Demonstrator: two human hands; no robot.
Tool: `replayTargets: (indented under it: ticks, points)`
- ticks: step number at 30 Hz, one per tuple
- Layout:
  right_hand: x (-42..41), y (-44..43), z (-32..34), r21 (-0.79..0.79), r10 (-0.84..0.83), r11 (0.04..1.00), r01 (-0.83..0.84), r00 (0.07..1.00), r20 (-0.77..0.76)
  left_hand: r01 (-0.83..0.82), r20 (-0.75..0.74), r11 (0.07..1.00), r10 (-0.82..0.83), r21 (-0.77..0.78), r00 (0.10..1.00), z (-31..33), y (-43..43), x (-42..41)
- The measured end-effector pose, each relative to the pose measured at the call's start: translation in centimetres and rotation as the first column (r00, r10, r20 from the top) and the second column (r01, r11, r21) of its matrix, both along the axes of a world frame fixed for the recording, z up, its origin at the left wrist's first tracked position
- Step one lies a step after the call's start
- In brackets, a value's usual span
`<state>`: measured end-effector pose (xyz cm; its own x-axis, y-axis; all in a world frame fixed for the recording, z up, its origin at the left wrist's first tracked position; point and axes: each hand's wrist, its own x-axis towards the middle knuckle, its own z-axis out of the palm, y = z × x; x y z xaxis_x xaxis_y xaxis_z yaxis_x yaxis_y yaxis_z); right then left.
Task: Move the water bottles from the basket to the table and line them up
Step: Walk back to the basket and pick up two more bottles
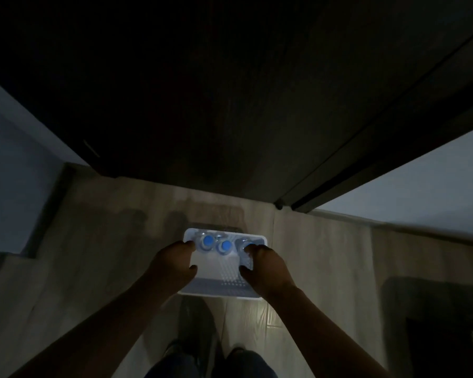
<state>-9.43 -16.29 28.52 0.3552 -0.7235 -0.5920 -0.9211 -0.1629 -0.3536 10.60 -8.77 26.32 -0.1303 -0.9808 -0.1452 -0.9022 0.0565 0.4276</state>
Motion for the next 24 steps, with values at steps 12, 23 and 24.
replayTargets:
  ticks: [12, 23, 24]
  points:
    - [2.0, -2.3, -18.7, -0.089, -0.007, 0.996, 0.012, 0.999, 0.047, -0.272, 0.013, 0.918, 0.281, 0.290, 0.960, -17.5, -4.5, -1.6]
    - [2.2, -2.6, -28.6, -0.183, -0.029, 0.981, 0.056, 0.989, 0.148, -0.261, 0.041, 0.940, 0.258, 0.221, 0.965, -26.4, -6.4, -1.4]
    - [2.2, -2.7, -29.0, -0.191, -0.024, 0.980, 0.054, 0.987, 0.158, -0.261, 0.044, 0.943, 0.257, 0.209, 0.965, -26.6, -6.4, -1.3]
